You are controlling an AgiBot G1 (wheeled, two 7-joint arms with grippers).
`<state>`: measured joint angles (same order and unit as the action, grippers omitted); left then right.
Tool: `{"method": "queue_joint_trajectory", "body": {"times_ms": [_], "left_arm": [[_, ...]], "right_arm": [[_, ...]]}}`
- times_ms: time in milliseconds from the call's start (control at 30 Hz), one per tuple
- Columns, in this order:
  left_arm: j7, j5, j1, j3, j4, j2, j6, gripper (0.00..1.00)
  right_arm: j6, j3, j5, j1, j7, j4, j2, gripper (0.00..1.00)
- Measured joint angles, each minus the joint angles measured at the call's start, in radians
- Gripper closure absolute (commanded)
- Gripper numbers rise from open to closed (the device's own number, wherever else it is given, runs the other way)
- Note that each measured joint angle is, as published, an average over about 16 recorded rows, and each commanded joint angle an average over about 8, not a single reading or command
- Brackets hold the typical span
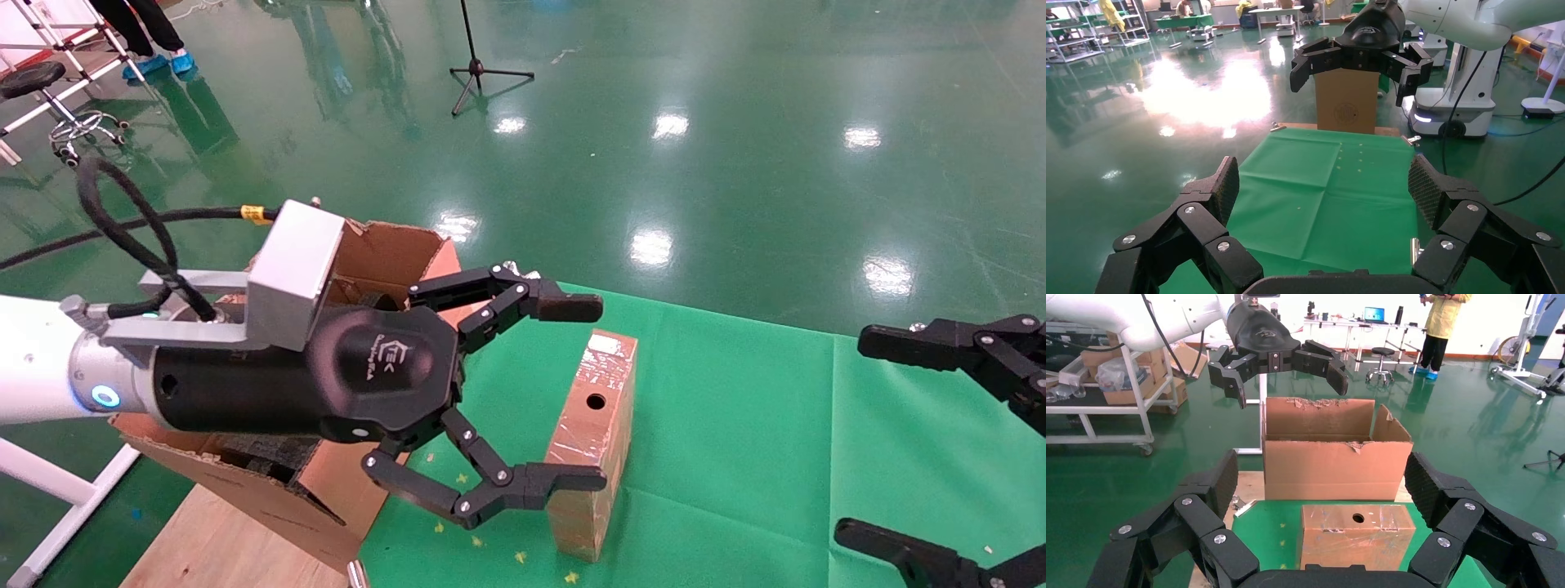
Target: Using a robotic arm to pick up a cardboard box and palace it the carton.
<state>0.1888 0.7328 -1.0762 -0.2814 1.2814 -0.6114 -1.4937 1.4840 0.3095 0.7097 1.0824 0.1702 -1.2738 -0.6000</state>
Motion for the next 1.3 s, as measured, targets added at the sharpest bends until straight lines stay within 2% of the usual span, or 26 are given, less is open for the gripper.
{"method": "queue_joint_trajectory", "body": {"times_ms": [600,667,867,900,933,1300], "left_arm": [[-0.003,0.005,-0.001,0.000,0.003,0.002,0.000,0.00],[-0.005,0.012,-0.004,-0.001,0.007,0.004,0.000,0.00],[0.011,0.067,-0.022,-0.018,0.026,0.014,0.018,0.00],[0.016,0.080,-0.026,-0.022,0.030,0.016,0.022,0.00],[0.024,0.092,-0.031,-0.027,0.034,0.017,0.026,0.00],[0.104,0.229,-0.087,-0.092,0.062,0.028,0.066,0.00]], "right_arm": [[0.000,0.000,0.000,0.000,0.000,0.000,0.000,0.00],[0.000,0.000,0.000,0.000,0.000,0.000,0.000,0.17],[0.000,0.000,0.000,0.000,0.000,0.000,0.000,0.91],[0.000,0.000,0.000,0.000,0.000,0.000,0.000,0.98],[0.000,0.000,0.000,0.000,0.000,0.000,0.000,1.00],[0.000,0.000,0.000,0.000,0.000,0.000,0.000,1.00]]}}
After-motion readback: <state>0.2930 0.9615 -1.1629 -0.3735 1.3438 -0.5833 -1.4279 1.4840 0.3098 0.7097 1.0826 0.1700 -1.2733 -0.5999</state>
